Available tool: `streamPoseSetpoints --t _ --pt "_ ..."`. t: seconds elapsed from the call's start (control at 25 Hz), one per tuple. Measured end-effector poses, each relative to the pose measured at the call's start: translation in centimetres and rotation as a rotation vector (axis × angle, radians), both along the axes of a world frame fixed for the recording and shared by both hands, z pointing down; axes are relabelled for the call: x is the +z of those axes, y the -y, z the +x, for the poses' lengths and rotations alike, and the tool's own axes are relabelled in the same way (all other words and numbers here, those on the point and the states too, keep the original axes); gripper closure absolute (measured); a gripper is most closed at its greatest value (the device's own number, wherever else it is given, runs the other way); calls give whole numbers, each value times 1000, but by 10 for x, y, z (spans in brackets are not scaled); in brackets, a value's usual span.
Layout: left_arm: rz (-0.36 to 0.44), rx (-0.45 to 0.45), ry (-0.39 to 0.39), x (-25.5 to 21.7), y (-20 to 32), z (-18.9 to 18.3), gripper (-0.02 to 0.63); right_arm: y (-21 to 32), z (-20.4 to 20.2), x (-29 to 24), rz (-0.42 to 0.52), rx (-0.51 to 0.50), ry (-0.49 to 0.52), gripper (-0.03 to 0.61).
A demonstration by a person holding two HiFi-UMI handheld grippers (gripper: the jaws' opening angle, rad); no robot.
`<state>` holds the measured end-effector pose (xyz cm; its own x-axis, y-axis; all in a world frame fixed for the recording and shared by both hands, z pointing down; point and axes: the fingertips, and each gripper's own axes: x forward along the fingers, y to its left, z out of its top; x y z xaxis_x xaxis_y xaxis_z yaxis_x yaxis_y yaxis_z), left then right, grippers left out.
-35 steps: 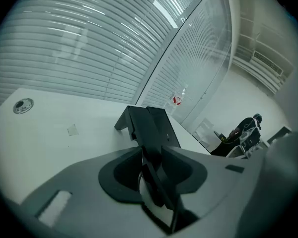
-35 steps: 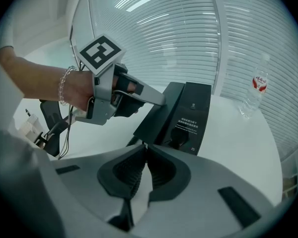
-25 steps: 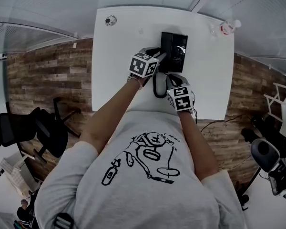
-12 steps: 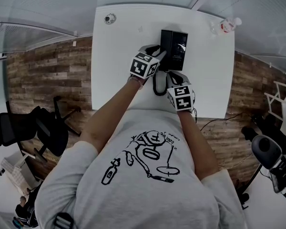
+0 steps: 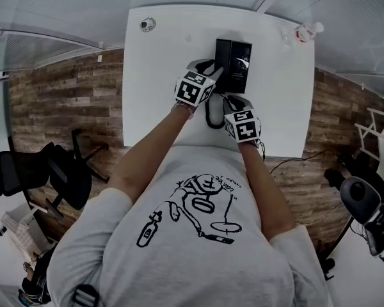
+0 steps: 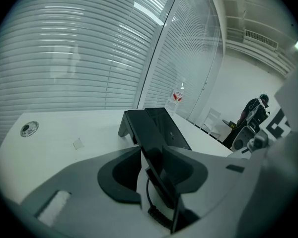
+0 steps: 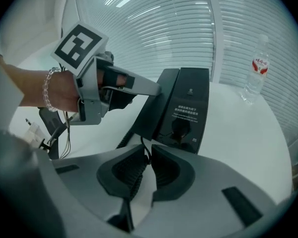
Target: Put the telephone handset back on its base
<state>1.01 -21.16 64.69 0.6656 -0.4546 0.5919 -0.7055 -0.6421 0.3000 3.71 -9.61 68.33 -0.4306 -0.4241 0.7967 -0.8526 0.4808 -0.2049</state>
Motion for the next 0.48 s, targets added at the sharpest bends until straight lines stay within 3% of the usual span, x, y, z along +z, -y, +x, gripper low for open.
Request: streamPoseSetpoints --t 0.2,0.28,0.48 --pt "3 5 4 -2 -1 -1 483 -7 -17 13 -72 -9 77 563" --pt "8 7 5 -2 -2 -1 483 -6 -24 14 -91 -1 106 535" --pt "9 1 1 -4 -4 -2 483 0 -26 10 -96 88 165 515"
